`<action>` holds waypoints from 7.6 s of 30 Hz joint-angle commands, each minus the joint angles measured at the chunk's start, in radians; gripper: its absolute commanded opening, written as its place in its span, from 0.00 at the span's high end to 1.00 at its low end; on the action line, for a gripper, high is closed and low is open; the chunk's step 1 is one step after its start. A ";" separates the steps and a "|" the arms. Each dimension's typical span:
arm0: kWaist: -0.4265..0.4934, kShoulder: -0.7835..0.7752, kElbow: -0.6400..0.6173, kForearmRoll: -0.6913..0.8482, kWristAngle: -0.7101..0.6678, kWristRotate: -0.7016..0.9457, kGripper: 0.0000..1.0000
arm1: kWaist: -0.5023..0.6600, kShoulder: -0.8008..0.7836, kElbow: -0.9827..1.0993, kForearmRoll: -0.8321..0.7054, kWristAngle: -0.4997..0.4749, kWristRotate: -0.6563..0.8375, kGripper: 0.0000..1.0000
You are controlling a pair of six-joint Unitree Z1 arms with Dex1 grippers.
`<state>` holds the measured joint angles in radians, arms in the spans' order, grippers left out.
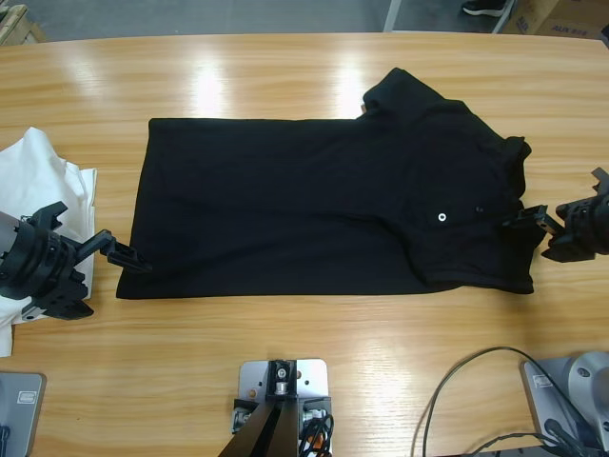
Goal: Fold clothes
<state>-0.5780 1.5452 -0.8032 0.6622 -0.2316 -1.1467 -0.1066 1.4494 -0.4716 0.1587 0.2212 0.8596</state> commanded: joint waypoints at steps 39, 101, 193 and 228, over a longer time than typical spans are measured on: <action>0.007 -0.035 0.303 -0.371 0.098 -0.074 0.19 | -0.076 0.132 0.036 -0.116 0.119 -0.142 1.00; -0.163 -0.078 0.320 -0.236 0.149 -0.171 1.00 | -0.077 -0.040 -0.215 0.501 0.033 -0.187 1.00; -0.187 -0.018 0.106 -0.254 0.207 -0.015 0.13 | -0.048 0.361 -0.463 0.510 -0.212 -0.501 0.10; 0.267 0.383 -0.347 -0.220 0.194 0.248 0.13 | 0.111 1.112 -1.869 1.039 0.137 -1.079 0.16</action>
<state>-0.3646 1.7633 -1.0966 0.4060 -0.0584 -0.8837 -0.0691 2.3728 -2.2005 1.1226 0.3911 -0.2004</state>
